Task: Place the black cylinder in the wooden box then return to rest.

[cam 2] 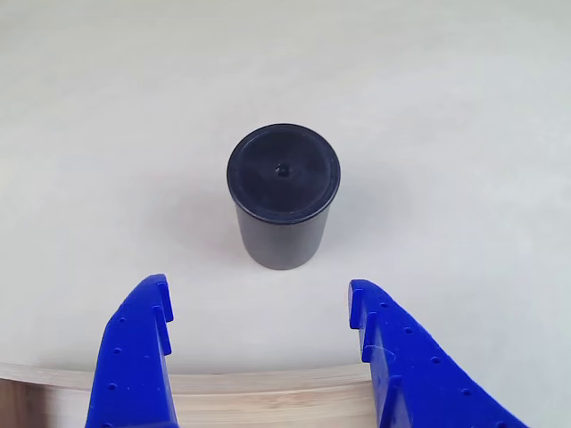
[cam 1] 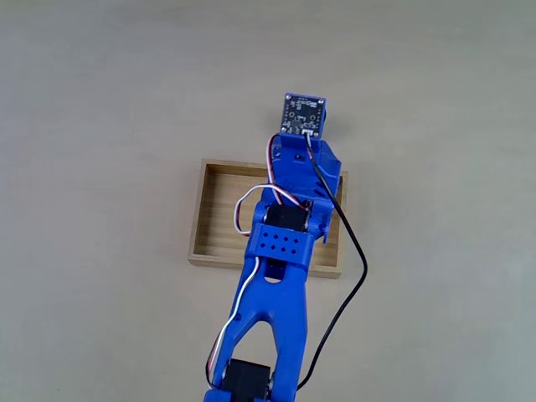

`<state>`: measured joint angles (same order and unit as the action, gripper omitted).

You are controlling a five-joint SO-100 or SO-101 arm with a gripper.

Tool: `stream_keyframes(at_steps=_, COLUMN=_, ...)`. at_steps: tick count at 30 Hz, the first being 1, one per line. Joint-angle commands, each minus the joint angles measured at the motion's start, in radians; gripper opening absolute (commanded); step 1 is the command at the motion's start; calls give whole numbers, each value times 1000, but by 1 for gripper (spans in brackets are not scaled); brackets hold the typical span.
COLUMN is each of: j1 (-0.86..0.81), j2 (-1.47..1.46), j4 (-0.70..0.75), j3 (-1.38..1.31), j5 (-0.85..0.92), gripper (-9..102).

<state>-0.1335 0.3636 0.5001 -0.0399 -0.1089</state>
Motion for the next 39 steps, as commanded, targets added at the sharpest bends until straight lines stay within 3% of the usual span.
stream_keyframes(at_steps=1, j1=-14, j2=-12, j4=-34, j3=-147, j5=-8, gripper=31)
stream_keyframes(at_steps=39, j1=-44, j2=270, j4=-35, j3=-443, j5=-55, gripper=33)
